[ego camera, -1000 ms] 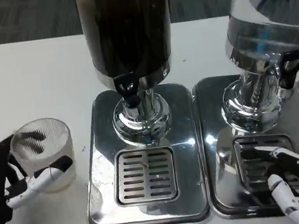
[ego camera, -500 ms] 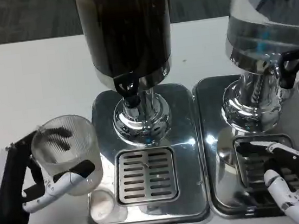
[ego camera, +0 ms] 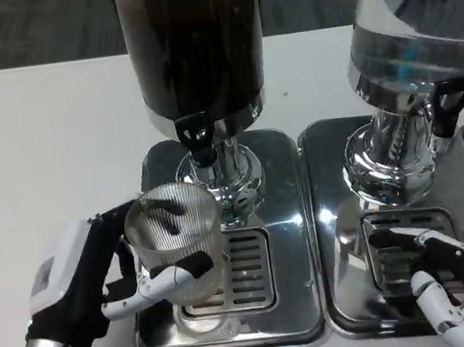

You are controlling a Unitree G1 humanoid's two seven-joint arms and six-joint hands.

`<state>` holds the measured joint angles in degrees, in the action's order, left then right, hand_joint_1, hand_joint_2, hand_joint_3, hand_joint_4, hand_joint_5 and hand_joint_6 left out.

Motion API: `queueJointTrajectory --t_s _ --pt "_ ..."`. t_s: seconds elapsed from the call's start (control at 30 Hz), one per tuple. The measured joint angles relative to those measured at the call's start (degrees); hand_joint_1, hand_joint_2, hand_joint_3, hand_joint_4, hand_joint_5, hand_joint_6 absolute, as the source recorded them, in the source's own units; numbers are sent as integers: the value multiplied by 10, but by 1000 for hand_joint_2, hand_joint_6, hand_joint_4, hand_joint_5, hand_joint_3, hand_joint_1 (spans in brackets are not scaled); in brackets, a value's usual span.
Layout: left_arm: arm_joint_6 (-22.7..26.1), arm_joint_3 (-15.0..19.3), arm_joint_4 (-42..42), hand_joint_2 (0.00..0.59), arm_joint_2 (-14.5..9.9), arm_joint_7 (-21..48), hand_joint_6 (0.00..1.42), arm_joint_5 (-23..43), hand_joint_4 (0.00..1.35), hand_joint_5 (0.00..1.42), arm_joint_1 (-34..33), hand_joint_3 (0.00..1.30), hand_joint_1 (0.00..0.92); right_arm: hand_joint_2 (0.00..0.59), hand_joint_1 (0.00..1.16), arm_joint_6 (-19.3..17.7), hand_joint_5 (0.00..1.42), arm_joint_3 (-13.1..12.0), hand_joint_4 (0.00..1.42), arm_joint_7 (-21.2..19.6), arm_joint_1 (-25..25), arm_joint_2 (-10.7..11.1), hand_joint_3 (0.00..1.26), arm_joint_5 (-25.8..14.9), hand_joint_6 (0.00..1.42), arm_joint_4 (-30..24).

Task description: Grasp the cup under the faucet to collect the drink, then remove the cup.

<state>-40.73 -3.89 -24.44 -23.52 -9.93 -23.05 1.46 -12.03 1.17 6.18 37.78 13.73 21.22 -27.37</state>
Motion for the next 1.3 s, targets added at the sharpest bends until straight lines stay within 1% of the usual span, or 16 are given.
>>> queueJointTrajectory --t_s 0.27,0.43,0.5,0.67,0.77,0.83,0.93,1.03,1.13,1.3 --pt "2 -18 -26 155 12 4 1127 -2 663 928 -28 620 323 586 188 0 184 0 224 -2 4 -1 330 0 196 0" --pt "2 -21 -37 153 14 12 1054 -2 637 892 -47 600 286 586 191 0 184 0 224 -3 5 -2 330 0 196 0" --pt "3 -23 -40 152 14 16 1002 -2 616 866 -49 585 264 586 192 0 184 0 224 -3 6 -2 331 0 196 0" --pt "9 -30 -44 134 14 33 893 -2 557 801 -55 520 199 586 195 0 184 0 224 -3 5 -3 331 0 204 0" --pt "13 -31 -45 125 14 41 863 -2 542 782 -57 493 172 586 197 1 184 2 224 -3 2 -3 331 0 207 0" --pt "15 -31 -45 119 13 46 860 -1 540 774 -58 489 166 586 198 3 184 3 224 -3 -3 -3 331 0 208 0" --pt "17 -31 -45 107 12 48 813 -1 504 728 -58 477 143 586 200 5 184 3 224 -3 -9 -2 331 0 220 2" --pt "17 -31 -45 99 10 54 715 0 438 647 -58 453 114 586 202 6 184 4 224 -3 -11 -2 331 0 225 2" --pt "18 -31 -45 89 6 58 647 0 410 591 -58 436 94 586 204 7 192 5 224 -3 -11 -2 331 0 235 2" --pt "18 -31 -45 86 -1 62 608 0 400 570 -58 434 84 586 206 8 195 6 224 -3 -10 -2 335 -1 242 3"
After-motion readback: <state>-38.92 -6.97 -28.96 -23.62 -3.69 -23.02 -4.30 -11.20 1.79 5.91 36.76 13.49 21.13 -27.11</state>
